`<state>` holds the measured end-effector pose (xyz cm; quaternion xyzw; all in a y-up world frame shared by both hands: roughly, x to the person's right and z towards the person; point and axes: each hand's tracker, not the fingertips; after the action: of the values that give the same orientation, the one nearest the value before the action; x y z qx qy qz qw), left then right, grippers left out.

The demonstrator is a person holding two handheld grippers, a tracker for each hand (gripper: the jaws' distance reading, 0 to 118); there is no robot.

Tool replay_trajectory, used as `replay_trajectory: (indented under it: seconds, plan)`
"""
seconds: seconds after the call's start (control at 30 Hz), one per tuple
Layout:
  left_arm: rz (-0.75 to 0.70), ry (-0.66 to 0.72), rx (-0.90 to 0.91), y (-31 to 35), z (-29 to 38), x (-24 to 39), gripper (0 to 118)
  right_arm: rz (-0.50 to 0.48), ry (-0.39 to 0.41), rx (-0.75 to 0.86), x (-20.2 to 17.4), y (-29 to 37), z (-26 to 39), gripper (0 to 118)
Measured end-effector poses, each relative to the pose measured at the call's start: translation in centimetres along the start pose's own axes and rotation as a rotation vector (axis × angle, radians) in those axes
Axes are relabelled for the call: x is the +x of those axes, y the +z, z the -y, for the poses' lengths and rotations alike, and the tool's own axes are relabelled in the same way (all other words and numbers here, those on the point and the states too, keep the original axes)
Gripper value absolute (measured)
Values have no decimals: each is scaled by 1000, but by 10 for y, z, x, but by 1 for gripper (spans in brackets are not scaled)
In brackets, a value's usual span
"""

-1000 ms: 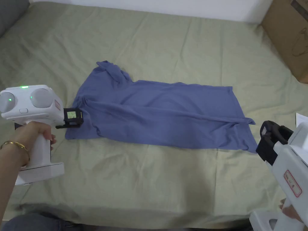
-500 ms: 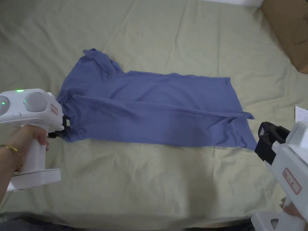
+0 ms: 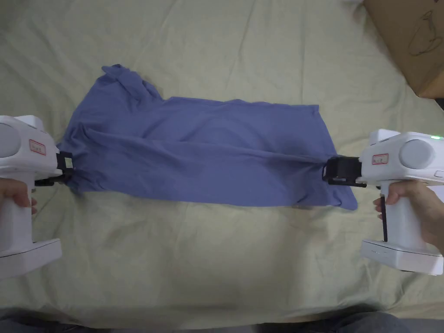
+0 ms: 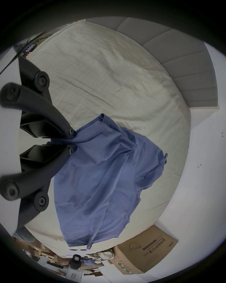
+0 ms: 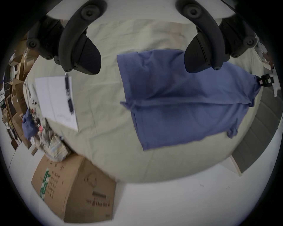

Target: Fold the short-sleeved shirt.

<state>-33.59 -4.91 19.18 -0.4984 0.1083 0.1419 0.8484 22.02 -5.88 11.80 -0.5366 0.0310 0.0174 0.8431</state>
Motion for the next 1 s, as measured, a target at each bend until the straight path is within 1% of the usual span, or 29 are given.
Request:
replay_trajectory:
  seconds: [0.03, 0.1, 0.13, 0.17, 0.2, 0.23, 0.27, 0.33, 0.37, 0.4, 0.43, 0.47, 0.53, 0.6, 0.67, 0.7, 0.8, 0.9, 0.93, 1.0]
  plan:
    - [-2, 2, -3, -2, -1, 0, 3, 29, -24, -41, 4, -13, 0, 110]
    - [-12, 1, -15, -6, -1, -1, 3, 72, -60, -98, 10, -30, 4, 102]
    - [-14, 4, -20, -12, -2, -3, 3, 77, -88, -102, 12, -37, 6, 94]
    - [-17, 8, -26, -14, -2, -3, 3, 82, -105, -112, 14, -42, 8, 94]
    - [-20, 11, -31, -16, -3, -4, 3, 71, -113, -115, 14, -45, 10, 91]
    - [-23, 13, -36, -19, -4, -4, 3, 40, -129, -119, 14, -48, 11, 83]
    - [-29, 22, -40, -18, -1, -3, 3, -7, -141, -120, 12, -52, 12, 70]
    - [-36, 45, -52, -22, -2, -4, 3, 3, -148, -110, 10, -51, 12, 51]
    - [-38, 61, -56, -22, -2, -4, 3, -9, -139, -107, 9, -49, 10, 38]
    - [-35, 75, -58, -19, -2, -5, 3, -45, -126, -104, 9, -44, 7, 19]
    - [-27, 90, -57, -17, -3, -7, 3, -114, -160, -98, 7, -35, 3, 7]
    - [-23, 100, -56, -15, -5, -8, 3, -66, -148, -103, 8, -27, 1, 7]
    - [-19, 104, -55, -6, -10, -11, 3, -75, -61, -76, 8, -8, -5, 7]
    - [-11, 107, -46, 6, -13, -15, 3, -99, -74, -57, 13, 16, -6, 7]
    - [-4, 104, -22, 23, -12, -18, 3, -162, -109, -24, 16, 43, -4, 7]
    - [7, 108, -9, 32, -10, -22, 3, -173, -112, -14, 18, 54, 0, 7]
    - [28, 110, 20, 63, 7, -34, 3, -173, -74, 29, 23, 85, 20, 7]
    - [21, 99, 19, 80, 39, -49, 3, -160, -75, 29, 33, 93, 52, 7]
    - [21, 101, 6, 87, 56, -49, 3, -164, -82, 20, 36, 91, 65, 7]
    - [22, 120, -34, 86, 85, -55, 3, -172, -144, -19, 36, 88, 94, 7]
